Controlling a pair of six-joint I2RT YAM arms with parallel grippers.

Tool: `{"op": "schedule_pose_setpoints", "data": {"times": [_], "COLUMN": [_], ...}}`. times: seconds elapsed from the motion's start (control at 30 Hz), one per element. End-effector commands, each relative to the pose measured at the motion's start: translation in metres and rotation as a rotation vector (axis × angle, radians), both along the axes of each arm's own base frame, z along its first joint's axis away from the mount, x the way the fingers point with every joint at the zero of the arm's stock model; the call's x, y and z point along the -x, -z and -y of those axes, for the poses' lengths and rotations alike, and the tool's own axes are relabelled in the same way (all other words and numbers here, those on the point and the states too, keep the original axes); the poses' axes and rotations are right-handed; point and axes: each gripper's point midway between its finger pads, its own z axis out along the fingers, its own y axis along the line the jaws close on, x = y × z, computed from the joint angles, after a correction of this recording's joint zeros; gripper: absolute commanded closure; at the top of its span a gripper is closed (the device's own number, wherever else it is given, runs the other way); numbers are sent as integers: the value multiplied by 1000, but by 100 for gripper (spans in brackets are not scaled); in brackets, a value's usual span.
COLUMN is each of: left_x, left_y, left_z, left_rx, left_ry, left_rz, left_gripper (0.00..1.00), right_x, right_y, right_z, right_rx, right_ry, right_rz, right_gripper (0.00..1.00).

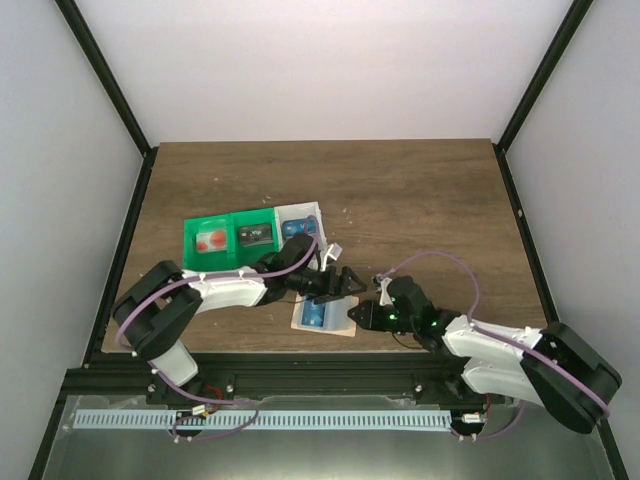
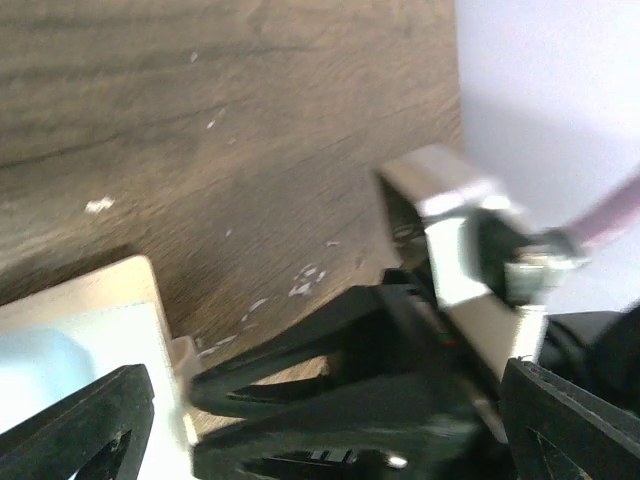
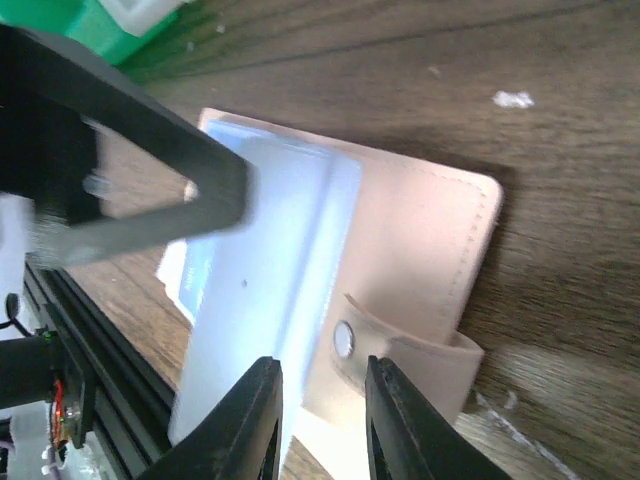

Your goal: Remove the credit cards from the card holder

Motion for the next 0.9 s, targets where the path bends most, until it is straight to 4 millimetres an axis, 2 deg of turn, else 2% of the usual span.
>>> {"op": "schedule_pose_setpoints", "data": {"times": [0.0,0.2,0.4,0.5,0.67,0.73,0.87], "left_x": [-15,-24,-20,-19,-21,-19,-16], "left_y": [-26,-30,-8,-4,-2,4,14], "left_z": [-10,-45,-67,-75,-88,-94,-104], "left_rx": [-33,-93,-165,-163,-167,-176,-217], "left_ry": [-37,-125,-140,-151,-169,-172,-173], "left_rz": [113,166,141,133,132,126,130], "left_gripper": [3,3,5,6,10,15,28], "right_x": [-5,-5,-6,-7,-11,-12,-14], "right_y": [4,17,15,3,-36,-50,-62], "right_z": [-2,9,15,15,7,2,-14], "right_rx": [18,65,94,87,14,-21,-55], "right_ry": [21,60,84,85,67,60,30], "right_rz": [-8,-30,-23,-9,49,61,59], "right_gripper": [76,79,79,77,72,72,72]}}
